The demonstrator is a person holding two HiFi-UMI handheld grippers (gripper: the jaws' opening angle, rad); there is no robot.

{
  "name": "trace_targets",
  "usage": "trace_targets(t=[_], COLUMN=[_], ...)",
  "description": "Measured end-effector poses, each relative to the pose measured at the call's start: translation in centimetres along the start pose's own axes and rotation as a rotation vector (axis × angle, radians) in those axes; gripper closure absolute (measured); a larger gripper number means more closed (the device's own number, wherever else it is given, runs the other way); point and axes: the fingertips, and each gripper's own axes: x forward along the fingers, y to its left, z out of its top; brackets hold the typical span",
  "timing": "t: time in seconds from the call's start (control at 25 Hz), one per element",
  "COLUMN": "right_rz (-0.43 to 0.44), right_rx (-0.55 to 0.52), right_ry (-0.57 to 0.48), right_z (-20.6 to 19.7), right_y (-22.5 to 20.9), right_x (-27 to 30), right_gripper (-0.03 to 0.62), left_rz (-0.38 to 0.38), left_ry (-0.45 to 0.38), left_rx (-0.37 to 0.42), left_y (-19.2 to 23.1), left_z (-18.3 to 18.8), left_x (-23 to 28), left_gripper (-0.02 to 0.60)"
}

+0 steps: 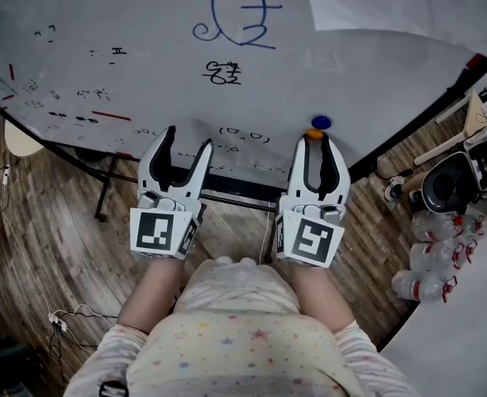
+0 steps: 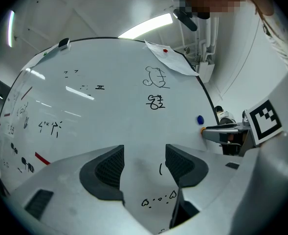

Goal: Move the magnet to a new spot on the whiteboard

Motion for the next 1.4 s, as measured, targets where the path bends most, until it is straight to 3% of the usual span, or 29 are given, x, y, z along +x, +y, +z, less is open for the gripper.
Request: trace_targets(t=[1.4], right_rz=[0.083], right_rx=[0.041], right_ry=[-0.016], right_z=[0.8], right_y=[-0.2], right_x=[-2.8], right_gripper=[0.482], left_rz=[0.026], left_ry=[-0.008], left_rx=[0.006], left_y=[-0.8], left_z=[1.1], left_x=[-3.8], left_gripper=[0.356])
